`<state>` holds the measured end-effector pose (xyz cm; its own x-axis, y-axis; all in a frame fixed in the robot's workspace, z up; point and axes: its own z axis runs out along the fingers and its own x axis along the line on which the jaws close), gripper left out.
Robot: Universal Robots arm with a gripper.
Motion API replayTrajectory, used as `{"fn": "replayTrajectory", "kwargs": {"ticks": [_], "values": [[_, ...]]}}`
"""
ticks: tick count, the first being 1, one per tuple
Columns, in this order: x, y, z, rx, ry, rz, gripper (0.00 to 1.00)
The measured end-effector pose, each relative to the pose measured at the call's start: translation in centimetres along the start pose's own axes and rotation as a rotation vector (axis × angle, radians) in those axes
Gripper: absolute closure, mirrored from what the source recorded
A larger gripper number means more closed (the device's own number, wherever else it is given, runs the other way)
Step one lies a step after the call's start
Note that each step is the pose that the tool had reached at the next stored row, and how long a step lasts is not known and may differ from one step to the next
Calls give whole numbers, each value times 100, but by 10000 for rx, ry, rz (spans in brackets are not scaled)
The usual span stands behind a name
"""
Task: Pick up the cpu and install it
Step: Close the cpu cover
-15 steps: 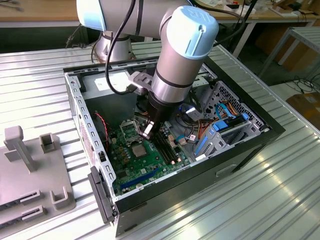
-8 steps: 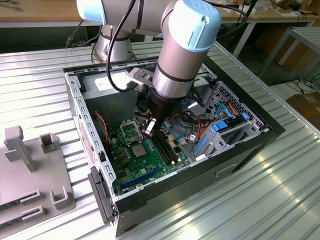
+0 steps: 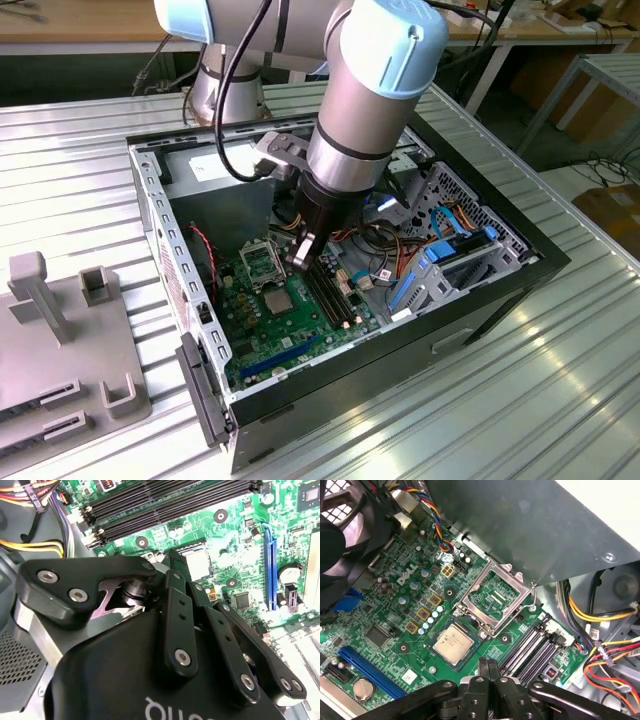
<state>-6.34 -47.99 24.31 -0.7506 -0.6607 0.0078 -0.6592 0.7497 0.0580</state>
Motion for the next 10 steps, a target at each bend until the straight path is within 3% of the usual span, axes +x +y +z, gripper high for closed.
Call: {"fn": "replayTrajectory", "kwargs": {"ticks": [3, 10], "values": [[-5, -5, 7, -57, -27, -413, 89], [-14, -14, 26, -53, 42, -1577, 89]]}}
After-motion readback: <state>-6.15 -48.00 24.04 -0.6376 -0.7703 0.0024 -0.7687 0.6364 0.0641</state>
